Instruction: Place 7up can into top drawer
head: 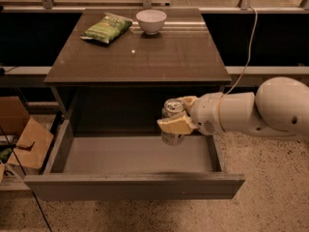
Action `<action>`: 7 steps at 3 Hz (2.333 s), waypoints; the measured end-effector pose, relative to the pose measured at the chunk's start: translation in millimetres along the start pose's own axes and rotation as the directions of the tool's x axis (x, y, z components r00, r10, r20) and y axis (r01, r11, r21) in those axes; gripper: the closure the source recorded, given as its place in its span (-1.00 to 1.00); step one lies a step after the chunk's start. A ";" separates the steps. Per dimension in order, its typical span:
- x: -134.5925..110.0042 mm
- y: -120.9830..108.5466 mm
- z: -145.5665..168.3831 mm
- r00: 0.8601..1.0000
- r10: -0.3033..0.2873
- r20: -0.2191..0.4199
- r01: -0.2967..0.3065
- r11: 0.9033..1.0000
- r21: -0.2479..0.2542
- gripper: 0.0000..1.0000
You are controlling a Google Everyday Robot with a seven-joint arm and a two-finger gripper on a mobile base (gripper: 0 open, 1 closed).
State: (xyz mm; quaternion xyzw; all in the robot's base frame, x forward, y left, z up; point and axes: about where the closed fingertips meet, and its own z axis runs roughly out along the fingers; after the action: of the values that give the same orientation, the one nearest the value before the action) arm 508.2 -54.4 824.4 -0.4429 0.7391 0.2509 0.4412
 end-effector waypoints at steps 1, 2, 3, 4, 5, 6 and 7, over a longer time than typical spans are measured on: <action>31.8 -7.5 15.0 1.000 0.008 0.012 -0.008 1.000 0.029 1.00; 60.3 -17.1 26.1 0.999 0.038 0.024 -0.039 0.997 0.069 1.00; 85.5 -26.1 37.5 0.996 0.075 0.044 -0.080 0.989 0.127 0.62; 100.3 -40.0 49.9 0.990 0.110 0.084 -0.123 0.977 0.175 0.16; 101.9 -42.2 53.1 0.989 0.114 0.090 -0.129 0.975 0.183 -0.46; 101.3 -41.5 54.2 0.990 0.113 0.090 -0.128 0.975 0.180 -0.92; 100.9 -41.0 54.8 0.990 0.113 0.090 -0.127 0.976 0.179 -1.00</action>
Offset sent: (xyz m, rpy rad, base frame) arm 0.0230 -0.0301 -0.1020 0.0391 -0.0130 -0.1509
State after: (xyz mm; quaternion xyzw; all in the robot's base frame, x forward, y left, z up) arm 545.7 -76.2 710.4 -0.3444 0.7665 0.2249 0.4933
